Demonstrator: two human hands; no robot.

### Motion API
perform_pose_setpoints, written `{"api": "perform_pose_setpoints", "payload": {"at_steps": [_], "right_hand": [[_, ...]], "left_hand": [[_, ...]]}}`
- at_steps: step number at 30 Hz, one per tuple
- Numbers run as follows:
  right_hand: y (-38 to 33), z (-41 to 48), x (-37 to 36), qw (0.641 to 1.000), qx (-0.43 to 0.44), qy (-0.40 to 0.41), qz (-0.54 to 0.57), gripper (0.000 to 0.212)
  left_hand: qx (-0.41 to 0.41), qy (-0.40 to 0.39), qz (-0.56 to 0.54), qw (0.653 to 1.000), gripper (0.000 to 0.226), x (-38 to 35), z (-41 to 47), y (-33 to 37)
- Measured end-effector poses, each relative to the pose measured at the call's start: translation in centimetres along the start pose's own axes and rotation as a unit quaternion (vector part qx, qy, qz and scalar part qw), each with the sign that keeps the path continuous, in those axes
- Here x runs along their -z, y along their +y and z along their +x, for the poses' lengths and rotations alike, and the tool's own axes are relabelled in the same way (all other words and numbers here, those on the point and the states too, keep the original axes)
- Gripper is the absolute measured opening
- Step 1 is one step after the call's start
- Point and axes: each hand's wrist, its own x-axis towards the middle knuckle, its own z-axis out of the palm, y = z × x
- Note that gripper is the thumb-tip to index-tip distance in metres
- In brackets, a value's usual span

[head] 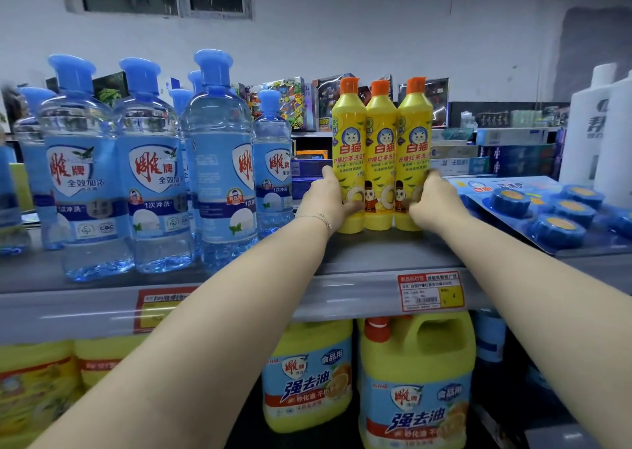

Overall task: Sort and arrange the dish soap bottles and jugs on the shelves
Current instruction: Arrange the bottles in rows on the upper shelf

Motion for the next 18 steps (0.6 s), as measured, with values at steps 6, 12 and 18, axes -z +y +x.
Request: {"api": "perform_pose_setpoints", "payload": {"at_steps": [6,12,18], "right_hand": [[-1.3,-1.7,2.1,0.993,0.097,0.067,-0.020,0.052],[-4.2,-6.2,4.9,0.952,0.299,0.062,-0.018,0.009],[-7.4,-10.2,4.5,0.932,0.345,0.044,0.098,0.011]], "left_hand": [[0.020,0.049,0.022,0.998,0.071,1.1,-0.7,0.0],[-0.107,0.021,0.061,0.992,0.026,3.3,-3.4,2.9],[-0.248,0.067,0.080,0.963,0.015,7.6,-9.7,2.9]]}}
